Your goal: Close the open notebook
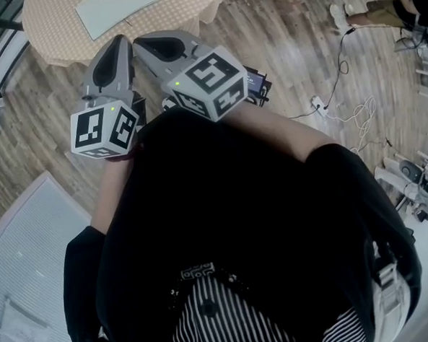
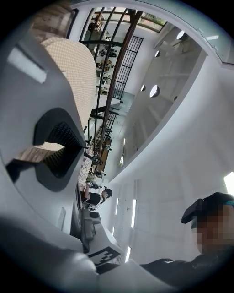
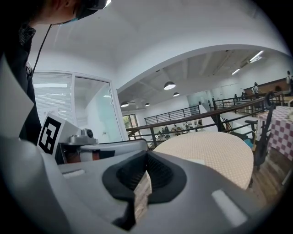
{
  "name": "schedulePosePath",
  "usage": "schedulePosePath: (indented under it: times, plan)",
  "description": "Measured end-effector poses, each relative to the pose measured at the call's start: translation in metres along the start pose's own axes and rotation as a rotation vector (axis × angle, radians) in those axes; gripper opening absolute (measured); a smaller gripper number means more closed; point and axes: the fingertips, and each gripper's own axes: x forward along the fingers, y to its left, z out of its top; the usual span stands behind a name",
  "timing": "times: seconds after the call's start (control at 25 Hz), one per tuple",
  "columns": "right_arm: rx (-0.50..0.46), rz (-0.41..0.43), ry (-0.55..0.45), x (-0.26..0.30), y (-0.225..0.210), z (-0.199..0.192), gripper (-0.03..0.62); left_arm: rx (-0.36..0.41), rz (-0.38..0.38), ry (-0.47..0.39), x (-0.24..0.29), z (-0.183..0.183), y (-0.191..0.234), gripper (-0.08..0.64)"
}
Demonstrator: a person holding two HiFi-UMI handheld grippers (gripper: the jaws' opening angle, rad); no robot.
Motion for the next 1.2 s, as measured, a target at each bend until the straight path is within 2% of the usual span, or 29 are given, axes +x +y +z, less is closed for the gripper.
schedulePosePath:
  times: [0.44,0.84,1.2]
  plan:
    - [0.005,-0.008,0.034,0.019,0.002,-0.004,0.002,-0.045,-0.012,0.008,-0.003,-0.007,0.018,0.005]
    - [-0.029,0.110,0.047,0.070,0.014,0.011,0.002,-0.039,0.104,-0.018,-0.008,0.008,0.069,0.003]
    - [-0.047,0.193,0.075,0.133,-0.009,0.030,0.002,-0.040,0.193,-0.008,0.027,0.020,0.127,0.003]
